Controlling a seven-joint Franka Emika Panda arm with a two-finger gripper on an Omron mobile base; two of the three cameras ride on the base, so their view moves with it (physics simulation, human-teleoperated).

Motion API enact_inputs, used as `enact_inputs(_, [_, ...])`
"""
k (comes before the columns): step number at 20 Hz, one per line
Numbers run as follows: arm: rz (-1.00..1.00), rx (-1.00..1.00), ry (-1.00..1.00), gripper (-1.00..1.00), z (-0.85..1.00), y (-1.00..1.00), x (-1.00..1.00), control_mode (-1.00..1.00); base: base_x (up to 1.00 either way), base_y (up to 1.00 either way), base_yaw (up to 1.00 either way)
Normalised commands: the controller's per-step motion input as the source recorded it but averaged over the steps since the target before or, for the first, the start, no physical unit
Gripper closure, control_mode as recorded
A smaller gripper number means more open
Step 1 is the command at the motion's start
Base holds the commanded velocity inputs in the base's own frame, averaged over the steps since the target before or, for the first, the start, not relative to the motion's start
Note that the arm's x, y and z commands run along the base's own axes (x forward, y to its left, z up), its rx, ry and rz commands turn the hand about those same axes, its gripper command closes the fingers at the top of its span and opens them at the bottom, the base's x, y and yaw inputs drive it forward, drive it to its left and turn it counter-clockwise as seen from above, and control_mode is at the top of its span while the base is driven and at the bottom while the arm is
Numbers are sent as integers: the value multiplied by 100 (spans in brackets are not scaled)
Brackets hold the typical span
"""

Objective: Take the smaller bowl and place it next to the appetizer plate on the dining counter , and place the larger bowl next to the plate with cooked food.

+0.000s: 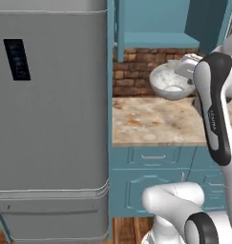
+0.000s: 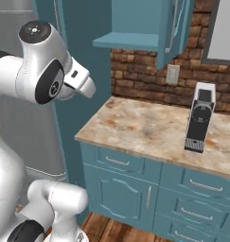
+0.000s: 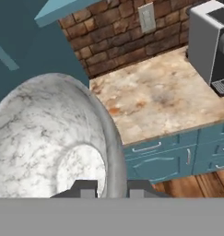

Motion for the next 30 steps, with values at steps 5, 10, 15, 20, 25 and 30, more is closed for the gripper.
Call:
enact_inputs(5, [0,0,0,100,0,0,0,100,-74,14,25])
enact_inputs(10, [0,0,0,100,0,0,0,100,-10,64,60])
enact_inputs(15, [0,0,0,100,0,0,0,100,1,78,71])
enact_inputs(20, [0,0,0,100,0,0,0,100,7,59,76])
enact_inputs(25, [0,0,0,100,0,0,0,100,42,42,73])
enact_inputs(30, [0,0,0,100,0,0,0,100,96,25,58])
